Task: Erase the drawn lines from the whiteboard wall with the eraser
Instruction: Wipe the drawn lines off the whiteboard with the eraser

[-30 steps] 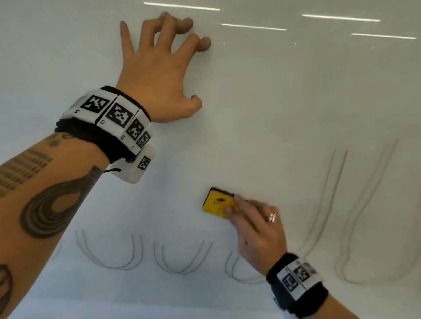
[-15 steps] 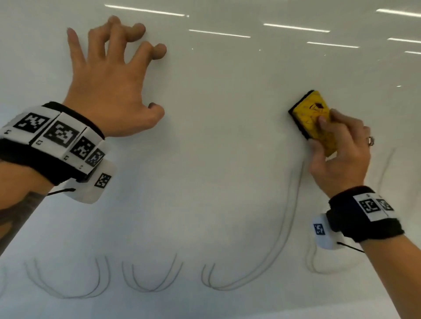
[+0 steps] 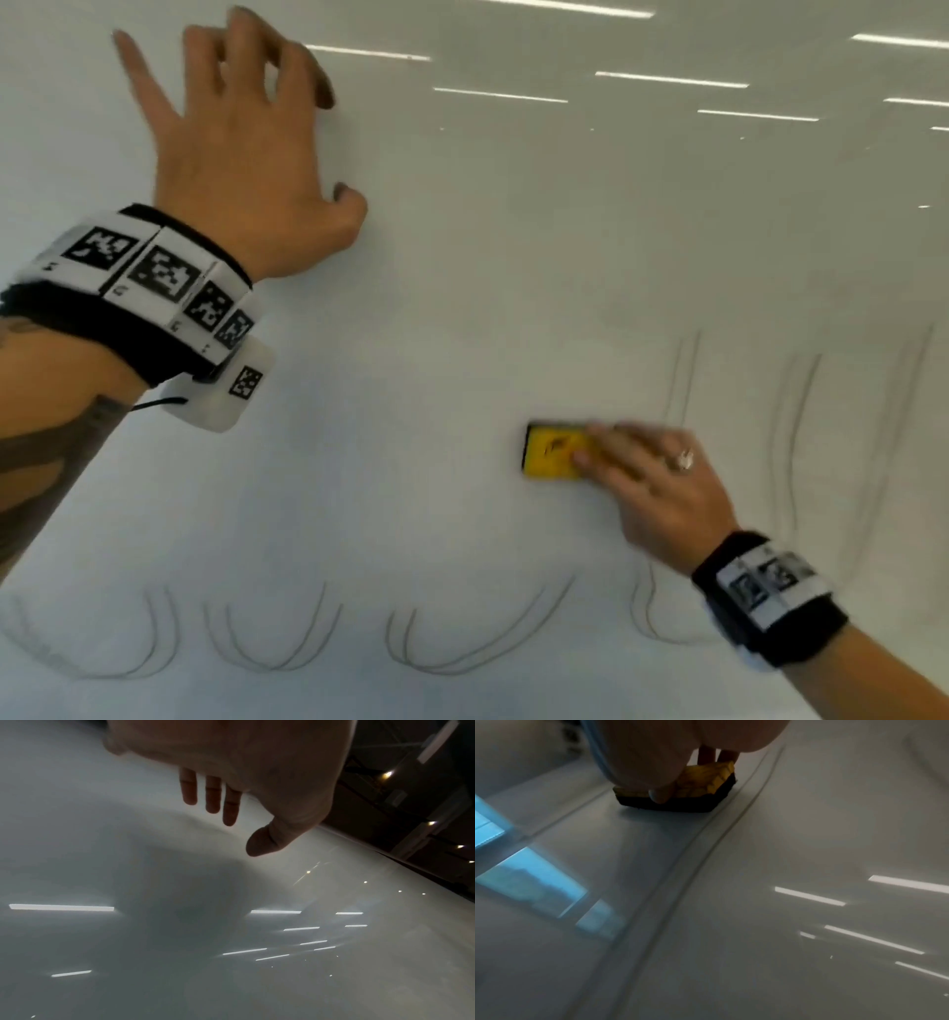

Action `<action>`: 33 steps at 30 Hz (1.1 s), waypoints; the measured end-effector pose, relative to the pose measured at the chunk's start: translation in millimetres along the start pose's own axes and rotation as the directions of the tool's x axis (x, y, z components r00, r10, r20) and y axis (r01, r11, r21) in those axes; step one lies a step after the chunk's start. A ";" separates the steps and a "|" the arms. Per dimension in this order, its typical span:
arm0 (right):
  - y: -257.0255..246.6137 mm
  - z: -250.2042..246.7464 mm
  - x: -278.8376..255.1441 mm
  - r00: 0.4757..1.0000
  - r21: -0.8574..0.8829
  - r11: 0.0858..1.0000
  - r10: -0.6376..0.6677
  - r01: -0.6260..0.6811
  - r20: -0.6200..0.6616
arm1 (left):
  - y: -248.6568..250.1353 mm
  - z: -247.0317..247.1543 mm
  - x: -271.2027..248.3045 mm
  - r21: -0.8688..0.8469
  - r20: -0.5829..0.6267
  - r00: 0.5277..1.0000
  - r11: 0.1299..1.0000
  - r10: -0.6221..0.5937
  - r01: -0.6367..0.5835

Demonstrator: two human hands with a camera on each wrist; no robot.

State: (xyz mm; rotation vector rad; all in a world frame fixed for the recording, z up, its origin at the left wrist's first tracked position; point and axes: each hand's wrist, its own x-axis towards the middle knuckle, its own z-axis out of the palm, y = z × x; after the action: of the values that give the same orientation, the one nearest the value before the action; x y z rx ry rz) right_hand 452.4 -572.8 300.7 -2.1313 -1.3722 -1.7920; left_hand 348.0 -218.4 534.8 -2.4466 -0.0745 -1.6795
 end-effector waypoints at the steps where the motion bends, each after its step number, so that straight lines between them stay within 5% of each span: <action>1: 22.2 -9.3 21.0 0.997 -0.026 0.999 0.046 -0.048 -0.067 | 11.7 1.3 2.7 0.012 -0.004 0.999 0.999 0.045 -0.045; 6: 49.1 -23.6 87.7 0.920 0.008 0.947 0.315 -0.322 -0.232 | 31.8 -1.3 17.8 -0.017 -0.044 0.999 0.999 0.031 -0.032; 9: -25.8 11.0 80.5 0.993 0.018 0.999 0.051 -0.049 -0.105 | 21.1 -8.4 19.8 -0.030 -0.076 0.997 0.999 -0.017 0.015; 12: -69.7 25.1 66.4 0.982 0.045 0.984 -0.177 0.174 0.068 | 12.1 -13.9 15.4 0.005 -0.102 0.995 1.000 0.015 -0.015; 16: -19.0 8.4 134.8 0.991 -0.021 0.998 0.054 -0.057 -0.122 | -11.4 -15.4 6.6 -0.005 -0.157 0.988 1.000 -0.001 0.000; 19: -9.6 2.4 179.4 0.912 0.026 0.950 0.305 -0.310 -0.273 | -26.5 -11.6 0.2 -0.016 -0.175 0.984 1.000 -0.021 0.018; 26: -107.9 44.0 85.7 1.000 0.040 0.999 -0.021 0.022 -0.003 | -53.7 -9.0 -12.0 -0.021 -0.147 0.989 1.000 0.016 -0.019; 29: -69.6 28.3 140.8 0.987 -0.039 0.993 0.106 -0.111 -0.119 | -67.7 -16.4 -12.6 -0.034 -0.176 0.984 0.999 0.008 -0.015; 33: -52.4 17.6 215.5 0.903 -0.023 0.941 0.316 -0.337 -0.293 | -80.6 -22.9 -9.9 -0.064 -0.215 0.977 0.998 0.000 -0.014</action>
State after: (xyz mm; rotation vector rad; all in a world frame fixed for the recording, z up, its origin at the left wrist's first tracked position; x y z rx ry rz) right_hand 420.9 -405.3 443.8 -1.8945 -0.8373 -1.9342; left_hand 312.1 -142.4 542.7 -2.2890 0.0183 -1.9608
